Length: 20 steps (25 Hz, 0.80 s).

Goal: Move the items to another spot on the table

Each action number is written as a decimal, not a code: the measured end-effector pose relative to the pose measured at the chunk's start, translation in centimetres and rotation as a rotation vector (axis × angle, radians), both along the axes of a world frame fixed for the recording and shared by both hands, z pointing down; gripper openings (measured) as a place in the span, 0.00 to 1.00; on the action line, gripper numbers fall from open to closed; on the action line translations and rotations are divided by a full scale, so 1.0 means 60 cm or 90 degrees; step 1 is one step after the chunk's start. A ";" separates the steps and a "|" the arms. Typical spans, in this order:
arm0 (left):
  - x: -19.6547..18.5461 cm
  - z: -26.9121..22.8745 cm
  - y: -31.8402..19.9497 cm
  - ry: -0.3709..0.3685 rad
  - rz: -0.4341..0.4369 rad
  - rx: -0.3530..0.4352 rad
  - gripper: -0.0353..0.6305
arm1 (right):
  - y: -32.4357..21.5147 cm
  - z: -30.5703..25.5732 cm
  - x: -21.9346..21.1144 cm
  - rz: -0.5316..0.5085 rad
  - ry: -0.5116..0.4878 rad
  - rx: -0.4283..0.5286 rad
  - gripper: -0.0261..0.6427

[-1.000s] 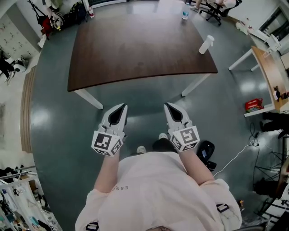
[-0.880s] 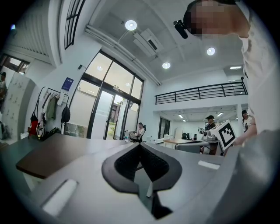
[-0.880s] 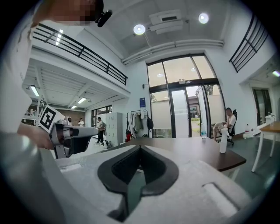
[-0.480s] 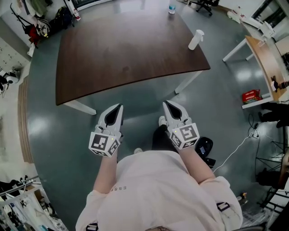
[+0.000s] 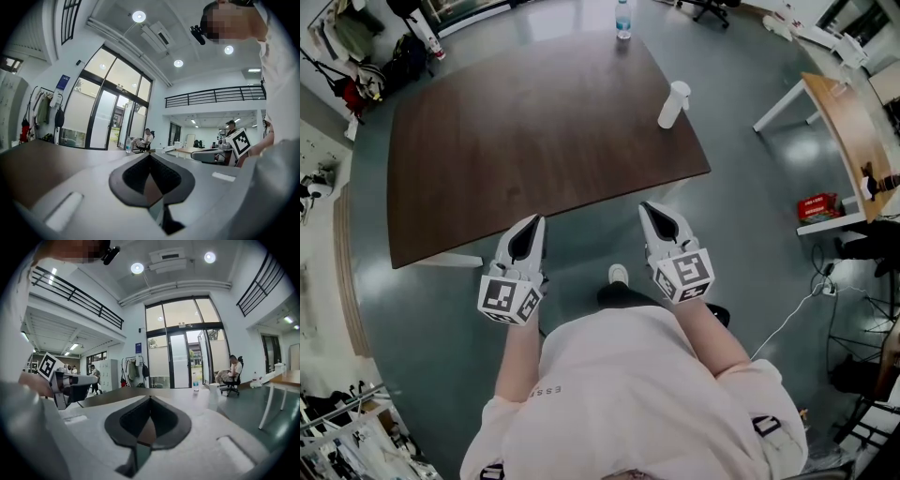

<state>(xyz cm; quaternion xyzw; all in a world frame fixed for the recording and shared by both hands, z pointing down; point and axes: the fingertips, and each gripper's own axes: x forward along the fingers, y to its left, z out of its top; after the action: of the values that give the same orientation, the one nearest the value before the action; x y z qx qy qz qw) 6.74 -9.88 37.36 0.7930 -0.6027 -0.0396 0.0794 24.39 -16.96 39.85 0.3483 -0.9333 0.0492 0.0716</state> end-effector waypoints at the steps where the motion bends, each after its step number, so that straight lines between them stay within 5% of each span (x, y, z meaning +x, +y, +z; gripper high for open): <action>1: 0.007 0.001 -0.023 0.002 -0.004 -0.001 0.07 | -0.024 -0.002 0.012 0.001 0.001 0.003 0.02; 9: 0.085 0.010 -0.180 0.011 0.024 -0.017 0.07 | -0.181 0.008 0.111 0.031 0.019 -0.001 0.02; 17: 0.105 0.041 -0.309 0.015 0.075 -0.046 0.07 | -0.301 0.041 0.132 0.081 0.024 -0.025 0.02; 20: 0.105 0.043 -0.374 0.017 0.093 -0.042 0.07 | -0.356 0.054 0.125 0.093 0.026 -0.035 0.16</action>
<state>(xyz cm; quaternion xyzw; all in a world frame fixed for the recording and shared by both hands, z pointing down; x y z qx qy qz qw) 13.02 -32.34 39.93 0.8313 -0.5430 -0.0245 0.1164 31.89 -38.35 43.07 0.4141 -0.9022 0.0732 0.0963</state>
